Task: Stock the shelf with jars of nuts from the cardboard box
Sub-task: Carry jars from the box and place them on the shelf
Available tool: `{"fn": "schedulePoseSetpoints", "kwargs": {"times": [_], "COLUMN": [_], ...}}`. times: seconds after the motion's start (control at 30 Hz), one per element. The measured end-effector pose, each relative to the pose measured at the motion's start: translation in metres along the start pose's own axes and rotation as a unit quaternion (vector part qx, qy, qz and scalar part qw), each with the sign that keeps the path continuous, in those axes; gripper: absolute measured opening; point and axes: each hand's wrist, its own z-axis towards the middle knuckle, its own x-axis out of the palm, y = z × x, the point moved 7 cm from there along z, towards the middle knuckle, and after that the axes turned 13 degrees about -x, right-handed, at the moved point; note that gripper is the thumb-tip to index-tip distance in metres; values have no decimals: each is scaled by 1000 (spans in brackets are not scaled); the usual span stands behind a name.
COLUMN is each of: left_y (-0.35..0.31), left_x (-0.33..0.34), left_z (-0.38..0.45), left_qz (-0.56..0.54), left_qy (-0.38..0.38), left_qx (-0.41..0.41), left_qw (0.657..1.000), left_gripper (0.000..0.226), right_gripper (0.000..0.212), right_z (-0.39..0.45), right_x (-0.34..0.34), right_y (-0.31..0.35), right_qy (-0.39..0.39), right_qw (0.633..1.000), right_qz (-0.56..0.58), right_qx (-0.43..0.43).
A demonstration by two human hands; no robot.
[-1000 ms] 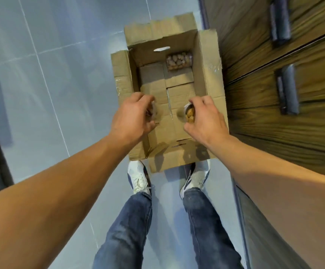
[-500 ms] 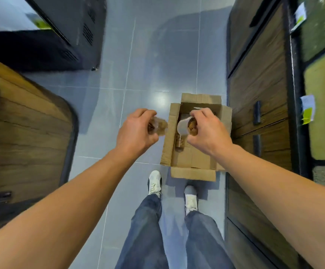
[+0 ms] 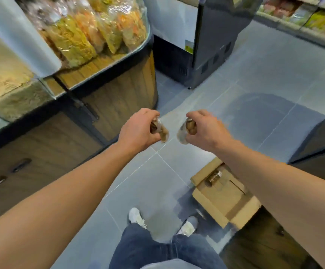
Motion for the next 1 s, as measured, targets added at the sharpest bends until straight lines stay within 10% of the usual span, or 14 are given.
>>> {"fn": "schedulePoseSetpoints", "kwargs": {"times": [0.6,1.0], "left_y": [373,490], "left_x": [-230,-344], "left_z": [-209,-227], "left_qz": [-8,-17], "left_qy": [-138,-243], "left_qx": [-243,-259], "left_qw": [960,935], "left_gripper": [62,63], "right_gripper": [65,61], "right_z": [89,173], "right_x": [86,82], "right_y": [438,590], "right_qy": [50,17], "right_qw": [957,935], "right_qz": [-24,-20], "right_qx": [-284,-354]}}
